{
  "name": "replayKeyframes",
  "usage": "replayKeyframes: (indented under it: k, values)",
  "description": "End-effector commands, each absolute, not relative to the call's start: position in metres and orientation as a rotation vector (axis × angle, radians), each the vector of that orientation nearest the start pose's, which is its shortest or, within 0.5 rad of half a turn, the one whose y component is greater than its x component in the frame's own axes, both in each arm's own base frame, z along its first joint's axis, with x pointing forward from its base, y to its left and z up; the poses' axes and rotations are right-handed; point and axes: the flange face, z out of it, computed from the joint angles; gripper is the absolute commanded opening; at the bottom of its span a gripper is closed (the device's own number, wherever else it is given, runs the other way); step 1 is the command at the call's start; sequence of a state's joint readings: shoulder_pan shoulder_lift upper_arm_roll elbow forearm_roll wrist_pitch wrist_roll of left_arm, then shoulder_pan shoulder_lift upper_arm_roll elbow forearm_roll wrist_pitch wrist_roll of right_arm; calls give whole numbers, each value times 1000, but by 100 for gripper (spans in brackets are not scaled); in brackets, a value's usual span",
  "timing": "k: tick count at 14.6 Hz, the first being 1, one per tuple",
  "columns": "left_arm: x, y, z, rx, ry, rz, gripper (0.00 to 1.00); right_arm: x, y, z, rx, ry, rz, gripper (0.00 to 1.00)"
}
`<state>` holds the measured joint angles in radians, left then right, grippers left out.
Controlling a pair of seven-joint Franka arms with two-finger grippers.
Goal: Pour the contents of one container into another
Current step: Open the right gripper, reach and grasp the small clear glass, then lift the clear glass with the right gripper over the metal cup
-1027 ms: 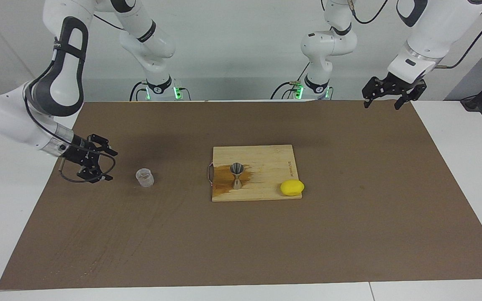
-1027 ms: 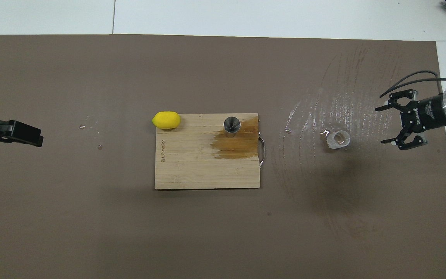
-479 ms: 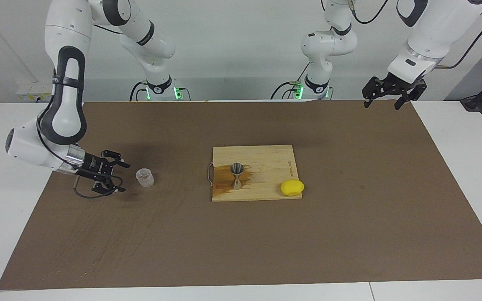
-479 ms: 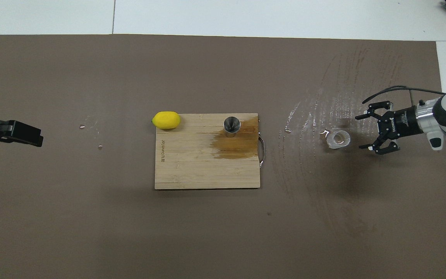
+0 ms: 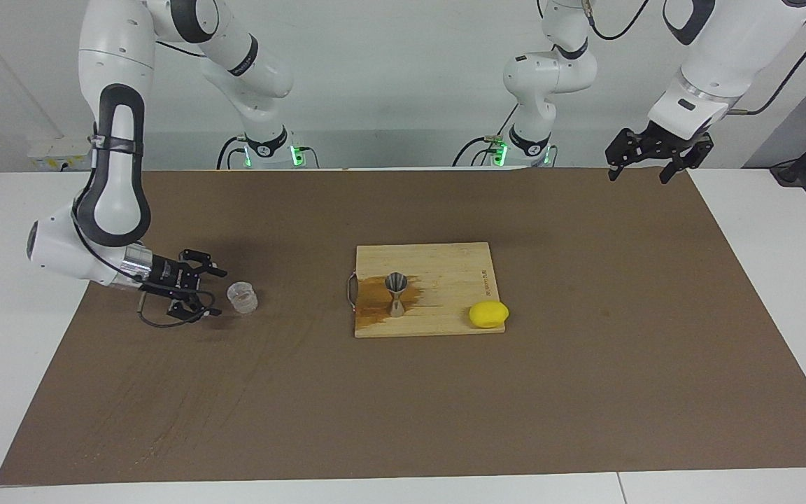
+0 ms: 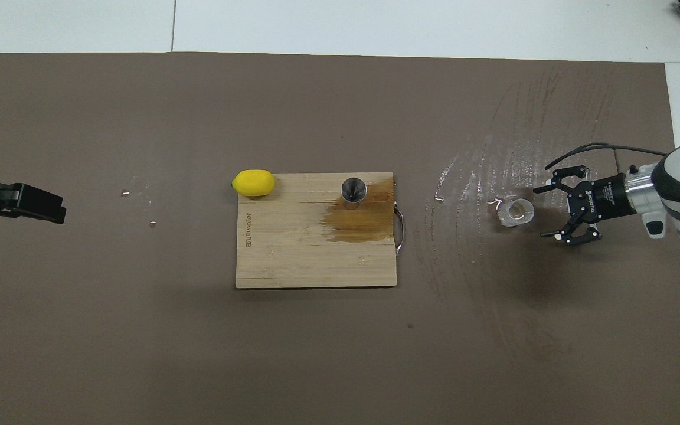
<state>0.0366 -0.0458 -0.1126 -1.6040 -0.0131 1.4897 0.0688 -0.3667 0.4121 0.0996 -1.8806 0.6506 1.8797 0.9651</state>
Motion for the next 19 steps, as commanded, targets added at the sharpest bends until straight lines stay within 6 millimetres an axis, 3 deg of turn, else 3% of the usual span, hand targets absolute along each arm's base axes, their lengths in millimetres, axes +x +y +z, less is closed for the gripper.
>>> replayKeyframes:
  k: [1, 7, 11, 14, 17, 18, 19]
  values:
    - [523, -40, 628, -3139, 230, 121, 100, 577, -109, 285, -1806, 1773, 762, 100]
    - [523, -40, 628, -3139, 230, 121, 100, 573, -104, 270, -1762, 1795, 727, 99]
    - [523, -41, 628, -3139, 232, 121, 100, 564, -88, 257, -1725, 1799, 760, 97]
    - [523, -40, 628, -3139, 230, 121, 100, 556, -86, 253, -1696, 1799, 755, 97]
    - [523, -40, 628, -3139, 232, 119, 100, 555, -86, 253, -1687, 1793, 752, 84]
    - [523, -40, 628, -3139, 232, 121, 100, 555, -88, 254, -1683, 1796, 750, 76]
    - [523, -40, 628, -3139, 232, 119, 100, 555, -87, 254, -1685, 1795, 750, 60]
